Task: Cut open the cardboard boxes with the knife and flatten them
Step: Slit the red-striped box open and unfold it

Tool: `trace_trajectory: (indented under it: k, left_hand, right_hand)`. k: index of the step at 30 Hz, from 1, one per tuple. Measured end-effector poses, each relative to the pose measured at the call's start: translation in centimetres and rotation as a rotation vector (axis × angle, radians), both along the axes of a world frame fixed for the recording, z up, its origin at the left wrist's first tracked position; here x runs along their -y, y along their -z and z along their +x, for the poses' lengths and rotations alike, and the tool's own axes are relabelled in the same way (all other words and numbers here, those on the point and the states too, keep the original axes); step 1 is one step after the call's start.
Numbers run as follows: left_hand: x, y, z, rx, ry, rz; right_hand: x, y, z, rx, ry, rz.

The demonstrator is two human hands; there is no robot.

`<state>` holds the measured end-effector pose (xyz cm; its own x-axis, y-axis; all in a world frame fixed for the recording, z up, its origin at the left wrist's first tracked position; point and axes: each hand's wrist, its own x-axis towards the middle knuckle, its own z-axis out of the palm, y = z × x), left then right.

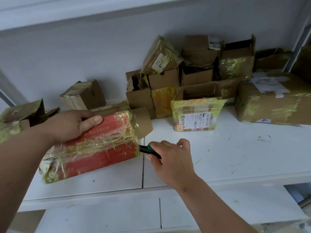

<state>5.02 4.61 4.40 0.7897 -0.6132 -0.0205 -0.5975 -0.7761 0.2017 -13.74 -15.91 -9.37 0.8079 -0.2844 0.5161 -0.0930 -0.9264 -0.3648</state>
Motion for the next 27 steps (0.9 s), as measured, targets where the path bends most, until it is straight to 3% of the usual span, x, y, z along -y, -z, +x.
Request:
trace_trajectory:
  k: [8,13,17,22,24,27]
  left_hand:
    - [-0.7,0.2,-0.5,-0.009,-0.062,-0.005]
    - [-0.5,0.2,-1.9,-0.031,-0.104,0.019]
    - [0.7,0.0,-3.8,-0.044,-0.146,0.037]
    - [1.6,0.2,-5.2,0.049,-0.194,0.262]
    - [1.2,0.2,-5.3,0.033,-0.159,0.35]
    - [-0.7,0.7,-4.8,-0.063,-0.037,0.406]
  right_hand:
    - [0.1,0.3,-1.1,-0.083,0.01,0.016]
    - [-0.3,-2.0,-1.1,-0.09,0.027,0.415]
    - [-1.7,-3.0,-0.4,-0.238,-0.035,0.444]
    - [-1.8,-2.8,-0.6,-0.281,-0.007,0.493]
    - [-2.1,-2.4,-0.7,-0.308,-0.012,0.612]
    - [-2.3,-1.8,-0.9,-0.282,-0.009,0.998]
